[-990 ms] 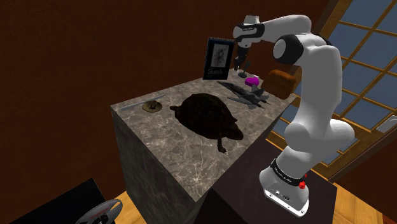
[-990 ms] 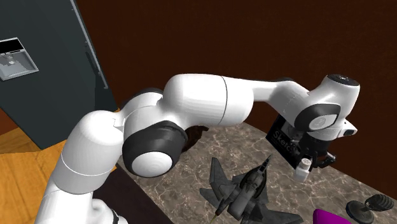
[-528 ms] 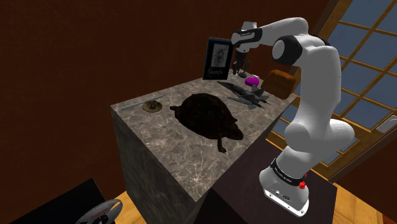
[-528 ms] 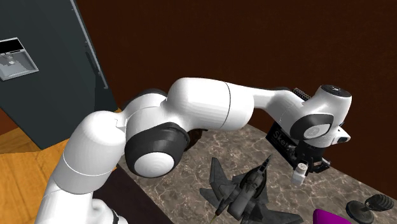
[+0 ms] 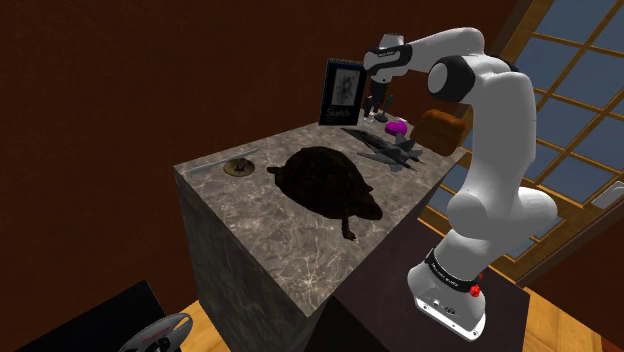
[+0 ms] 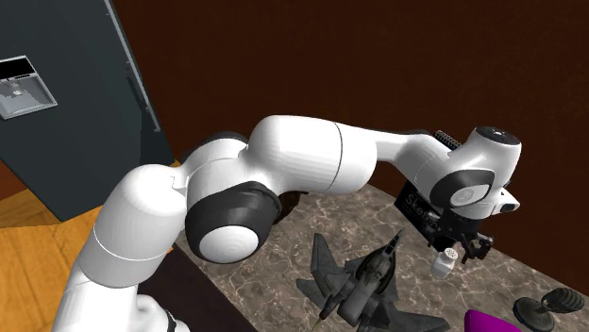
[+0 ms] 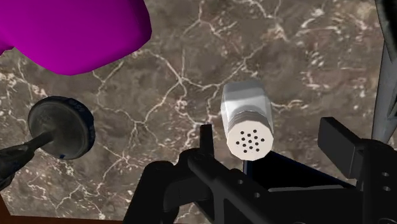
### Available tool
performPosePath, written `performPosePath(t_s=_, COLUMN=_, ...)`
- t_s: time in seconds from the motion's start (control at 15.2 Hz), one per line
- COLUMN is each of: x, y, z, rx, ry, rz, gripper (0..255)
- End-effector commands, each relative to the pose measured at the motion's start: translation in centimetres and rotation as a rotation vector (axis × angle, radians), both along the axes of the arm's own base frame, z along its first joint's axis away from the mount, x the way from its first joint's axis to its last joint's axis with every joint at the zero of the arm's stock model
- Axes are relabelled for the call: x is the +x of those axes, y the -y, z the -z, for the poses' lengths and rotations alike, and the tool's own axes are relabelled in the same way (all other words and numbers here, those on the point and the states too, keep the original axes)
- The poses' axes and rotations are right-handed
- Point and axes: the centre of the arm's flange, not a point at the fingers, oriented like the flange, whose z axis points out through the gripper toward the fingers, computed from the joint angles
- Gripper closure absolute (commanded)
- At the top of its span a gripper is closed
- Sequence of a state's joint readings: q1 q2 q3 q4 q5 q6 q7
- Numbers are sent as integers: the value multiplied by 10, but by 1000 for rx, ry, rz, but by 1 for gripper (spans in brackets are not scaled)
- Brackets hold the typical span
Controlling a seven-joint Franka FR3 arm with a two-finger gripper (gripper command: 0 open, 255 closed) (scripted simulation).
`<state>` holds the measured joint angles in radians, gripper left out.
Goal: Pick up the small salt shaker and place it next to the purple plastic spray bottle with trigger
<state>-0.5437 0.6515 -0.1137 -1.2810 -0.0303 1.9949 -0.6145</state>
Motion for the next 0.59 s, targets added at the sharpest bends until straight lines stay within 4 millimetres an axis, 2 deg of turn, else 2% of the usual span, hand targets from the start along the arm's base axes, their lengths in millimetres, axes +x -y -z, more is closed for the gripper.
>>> performPosePath(t_s=0.0, x=0, y=0, z=0, rx=0, ry=0, rz=0, gripper=0)
performPosePath(t_s=0.2, x=0, y=0, z=0, rx=0, ry=0, rz=0, gripper=0)
performPosePath(t_s=0.46, x=0, y=-6, z=-50, rx=0, ry=0, rz=0, gripper=0)
performPosePath(t_s=0.53, x=0, y=-6, z=-50, rx=0, ry=0, rz=0, gripper=0)
